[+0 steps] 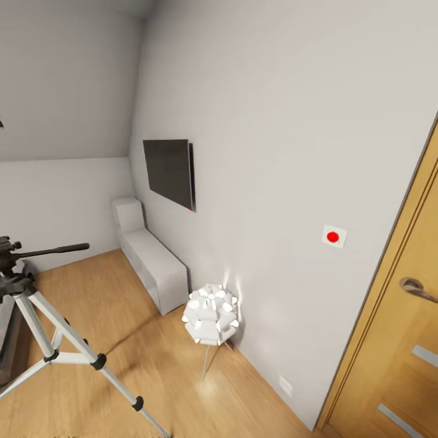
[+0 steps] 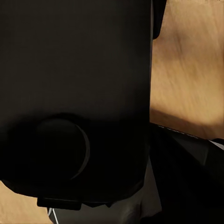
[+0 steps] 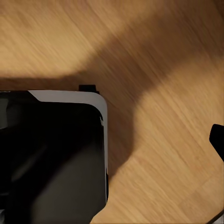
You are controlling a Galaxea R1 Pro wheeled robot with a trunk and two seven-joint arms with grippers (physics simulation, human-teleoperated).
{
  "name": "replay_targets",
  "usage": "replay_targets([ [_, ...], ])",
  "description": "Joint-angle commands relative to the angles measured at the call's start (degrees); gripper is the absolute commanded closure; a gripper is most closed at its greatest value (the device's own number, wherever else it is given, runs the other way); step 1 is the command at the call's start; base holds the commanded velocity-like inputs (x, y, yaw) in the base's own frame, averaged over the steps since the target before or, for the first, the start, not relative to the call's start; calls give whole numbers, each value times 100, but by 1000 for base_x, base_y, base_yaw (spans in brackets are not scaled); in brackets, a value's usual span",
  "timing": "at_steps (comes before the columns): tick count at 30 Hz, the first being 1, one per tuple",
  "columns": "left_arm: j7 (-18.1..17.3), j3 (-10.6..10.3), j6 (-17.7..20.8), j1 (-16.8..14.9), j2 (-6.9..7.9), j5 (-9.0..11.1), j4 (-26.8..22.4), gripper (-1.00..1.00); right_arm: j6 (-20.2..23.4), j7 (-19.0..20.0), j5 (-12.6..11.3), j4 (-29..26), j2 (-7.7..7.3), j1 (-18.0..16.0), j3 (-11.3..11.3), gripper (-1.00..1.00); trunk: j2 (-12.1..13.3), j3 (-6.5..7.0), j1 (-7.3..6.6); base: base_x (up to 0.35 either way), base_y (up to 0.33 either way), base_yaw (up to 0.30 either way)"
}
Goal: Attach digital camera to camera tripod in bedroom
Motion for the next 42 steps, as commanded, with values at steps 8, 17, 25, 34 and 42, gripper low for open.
replay_targets([
  [8,-29,-54,-15,-3,-8,46,9,100,-31,-17,49,18,-7,-5,-32,-100,-4,-2,2,0,0,211],
  [17,-29,-55,-15,-3,-9,46,9,100,-32,-17,50,15,-9,-7,-32,-100,-4,-2,2,0,0,212],
  [25,-29,-50,-18,-3,-9,46,9,100,-40,-17,63,14,-15,-8,-37,-100,-4,-2,2,0,0,213],
  [34,-29,-48,-24,-3,-6,46,9,100,-41,-17,66,14,-13,-6,-29,-100,-4,-2,2,0,0,214],
  [42,-29,-49,-24,-3,-9,46,9,100,-41,-17,66,14,-10,-6,-24,-100,-4,-2,2,0,0,214],
])
